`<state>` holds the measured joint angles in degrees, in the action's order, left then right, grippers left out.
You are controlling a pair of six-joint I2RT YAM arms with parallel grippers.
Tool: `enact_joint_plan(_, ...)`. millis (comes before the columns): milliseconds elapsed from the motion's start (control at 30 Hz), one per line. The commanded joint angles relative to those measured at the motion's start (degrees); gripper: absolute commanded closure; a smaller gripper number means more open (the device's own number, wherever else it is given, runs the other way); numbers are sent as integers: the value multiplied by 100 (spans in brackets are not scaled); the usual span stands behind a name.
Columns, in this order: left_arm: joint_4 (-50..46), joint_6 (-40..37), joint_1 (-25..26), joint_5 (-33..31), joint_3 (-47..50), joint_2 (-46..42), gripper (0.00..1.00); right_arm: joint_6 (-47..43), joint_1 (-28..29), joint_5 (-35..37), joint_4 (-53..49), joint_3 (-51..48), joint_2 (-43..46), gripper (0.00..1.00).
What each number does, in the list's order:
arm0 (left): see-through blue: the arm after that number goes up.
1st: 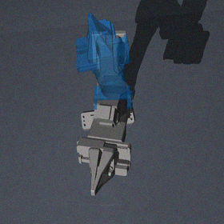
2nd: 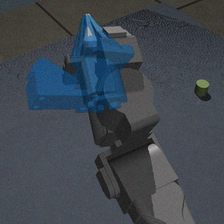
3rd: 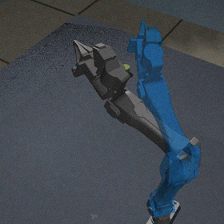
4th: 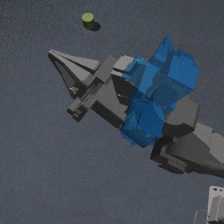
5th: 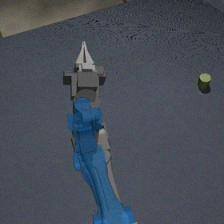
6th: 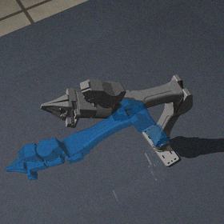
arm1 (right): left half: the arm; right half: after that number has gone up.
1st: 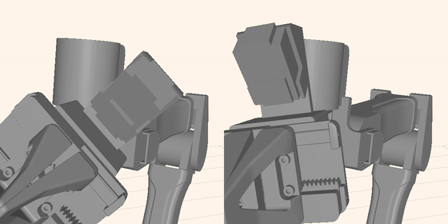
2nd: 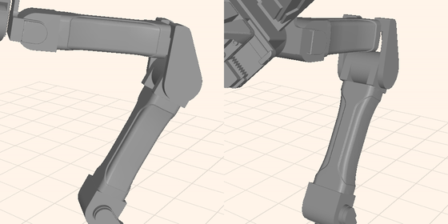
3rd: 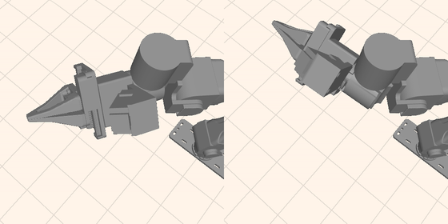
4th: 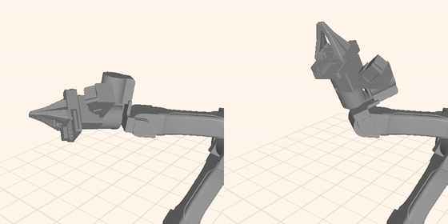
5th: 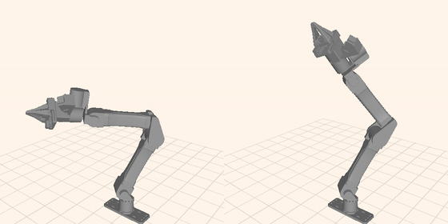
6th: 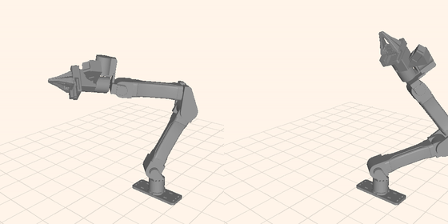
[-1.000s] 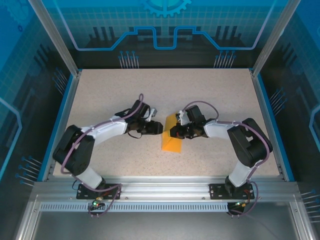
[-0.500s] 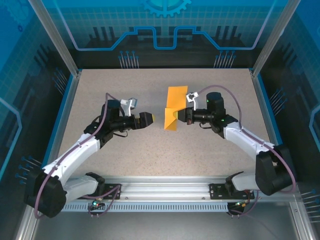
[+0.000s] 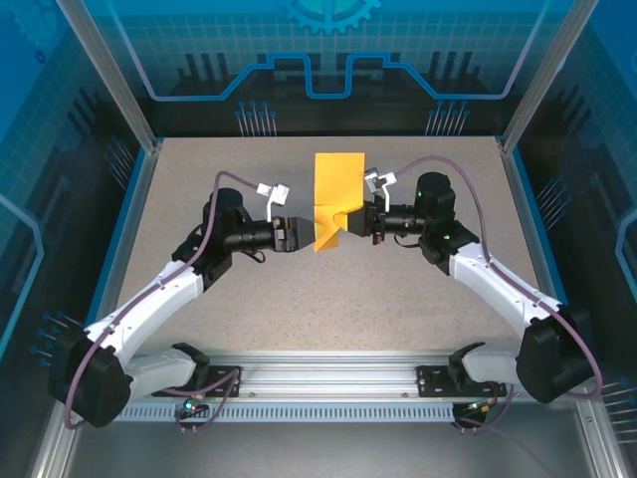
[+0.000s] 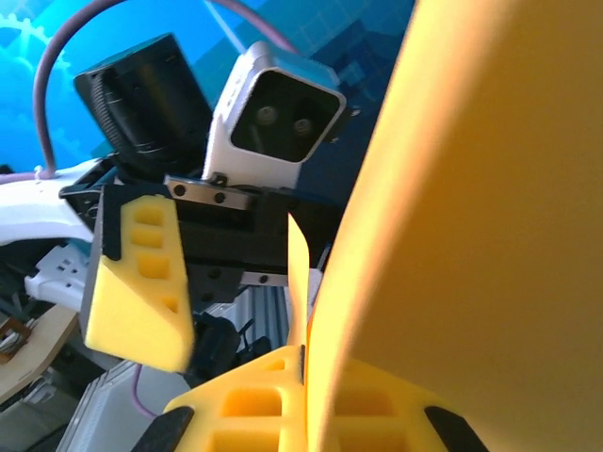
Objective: Fold a paper plane with a square sheet of paper (fold left side to right side)
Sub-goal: Turn over the paper at the center of the table.
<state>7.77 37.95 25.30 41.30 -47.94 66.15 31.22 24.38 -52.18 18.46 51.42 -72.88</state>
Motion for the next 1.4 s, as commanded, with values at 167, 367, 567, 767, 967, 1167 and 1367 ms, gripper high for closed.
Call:
enact_joint_plan(167, 513, 149, 167, 202, -225, 4, 20, 482, 155, -6, 472, 82, -16, 95)
enact_joint_plan(367, 420, 77, 192, 45, -173, -147, 49, 625, 146, 86, 568, -71, 65, 94)
enact_joint_plan(567, 352, 98, 188, -11, -169, -107, 69, 657, 127, 159, 549, -306, 120, 91)
enact_joint_plan(767, 84, 13, 194, -243, -141, -114, 88, 603, 78, 266, 394, -370, 182, 84)
enact_joint_plan(967, -952, -434, 219, -944, -184, -101, 97, 5, -148, 806, -912, -447, 543, 61)
enact_joint_plan(1167, -2739, -1323, 653, -2650, -532, -11, 100, -963, -545, 2703, -3631, -217, 1007, 44)
enact_joint_plan(1367, -4517, -1770, 1761, -5332, -1318, 500, 100, -1058, -977, 4979, -5594, 25, 1113, 29)
